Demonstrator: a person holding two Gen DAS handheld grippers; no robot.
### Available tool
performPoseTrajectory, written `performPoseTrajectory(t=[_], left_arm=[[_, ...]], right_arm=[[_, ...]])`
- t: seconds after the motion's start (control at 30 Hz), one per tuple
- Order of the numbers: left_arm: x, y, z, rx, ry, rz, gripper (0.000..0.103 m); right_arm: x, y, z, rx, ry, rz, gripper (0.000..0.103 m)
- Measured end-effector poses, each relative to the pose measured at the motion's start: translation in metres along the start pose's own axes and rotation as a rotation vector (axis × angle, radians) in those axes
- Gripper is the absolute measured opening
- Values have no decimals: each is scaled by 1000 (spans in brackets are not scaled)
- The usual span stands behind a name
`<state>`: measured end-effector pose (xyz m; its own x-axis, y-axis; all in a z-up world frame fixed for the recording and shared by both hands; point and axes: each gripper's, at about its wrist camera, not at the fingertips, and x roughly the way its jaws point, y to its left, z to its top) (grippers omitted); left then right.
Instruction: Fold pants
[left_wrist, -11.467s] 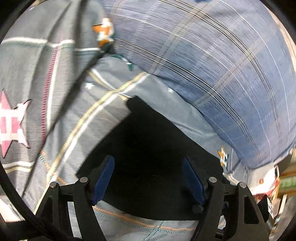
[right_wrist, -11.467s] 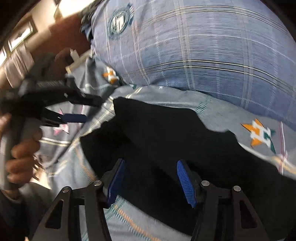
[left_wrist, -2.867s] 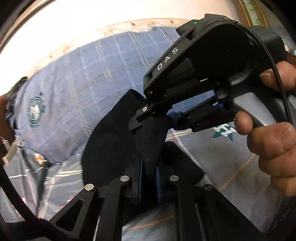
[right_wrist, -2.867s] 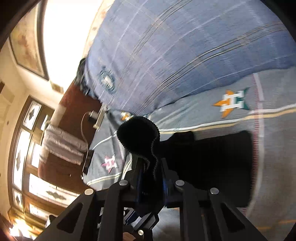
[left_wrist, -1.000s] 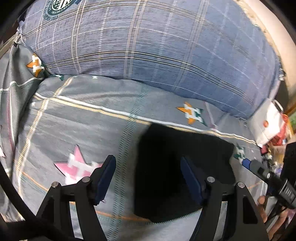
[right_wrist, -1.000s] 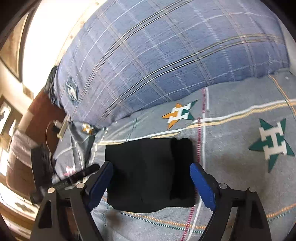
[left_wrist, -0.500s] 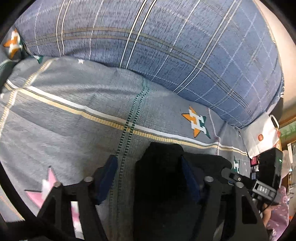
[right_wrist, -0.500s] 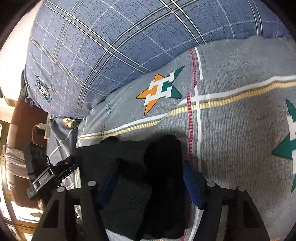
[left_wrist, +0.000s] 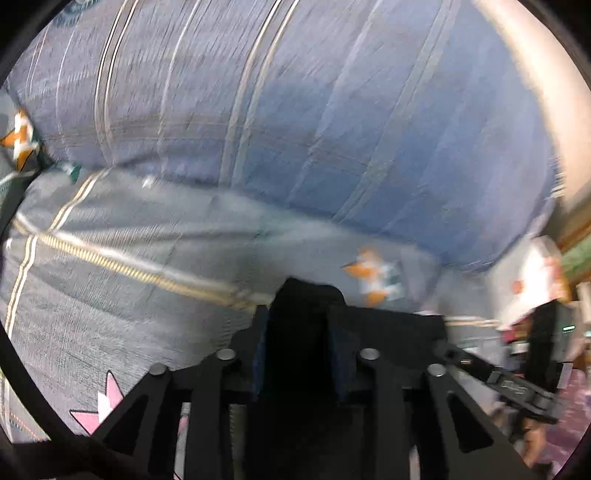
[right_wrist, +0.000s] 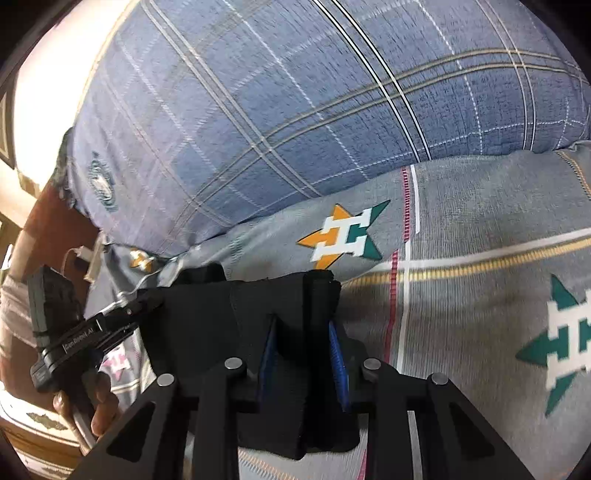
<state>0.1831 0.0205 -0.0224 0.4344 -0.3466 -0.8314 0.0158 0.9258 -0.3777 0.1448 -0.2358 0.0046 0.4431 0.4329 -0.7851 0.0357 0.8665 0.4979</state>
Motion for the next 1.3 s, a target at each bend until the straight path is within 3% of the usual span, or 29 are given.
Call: performPoseTrajectory(t=[0.1, 0.17, 0.3, 0.33, 0.43, 0.53, 0.7, 0.77, 0.87, 0.9, 0.93, 1.0, 1.07, 1.2, 1.27, 1.3], left_arm=[[6, 12, -5, -68, -2, 24, 59], [-10, 13, -2, -72, 0, -2, 59], [-44, 18, -15, -95, -7, -13, 64], [-51, 21, -22, -99, -5, -20, 65], [-58, 29, -49, -100, 41, -12, 65], [-53, 34, -72, -112, 80, -32, 64], [-32, 25, -79, -82, 145, -31, 63], [-23, 30, -82, -117, 155, -27, 63], [-18, 34, -83, -158, 168, -76, 45], [-19, 33, -83, -153, 169, -91, 32], [-21, 28, -83, -136, 162, -95, 27], [-27, 16, -83, -77, 128, -58, 14], [-29, 7, -83, -28, 105, -26, 9], [-35, 6, -80, -19, 93, -56, 7], [-34, 9, -80, -39, 106, -31, 9], [-30, 10, -80, -41, 119, -16, 25]], right_arm=[[29, -10, -2, 28, 86, -39, 41], [21, -12, -1, 49, 79, -15, 46], [-16, -1, -5, 14, 19, 58, 78], [-25, 3, -9, -3, 11, 68, 79], [-39, 8, -24, -16, 11, 107, 79], [-36, -5, -46, 55, 39, 60, 79], [-16, -16, -59, 115, 104, 70, 76], [-9, -15, -60, 120, 119, 58, 69], [-2, -15, -62, 119, 138, 19, 60], [-3, -13, -63, 105, 137, 1, 56], [-4, -9, -64, 89, 133, -11, 54], [-8, -1, -64, 61, 127, -31, 40], [-13, 7, -63, 31, 119, -43, 37], [-17, 10, -65, 1, 127, -42, 31], [-23, 10, -65, 2, 122, -23, 31], [-26, 10, -64, 4, 113, -19, 31]])
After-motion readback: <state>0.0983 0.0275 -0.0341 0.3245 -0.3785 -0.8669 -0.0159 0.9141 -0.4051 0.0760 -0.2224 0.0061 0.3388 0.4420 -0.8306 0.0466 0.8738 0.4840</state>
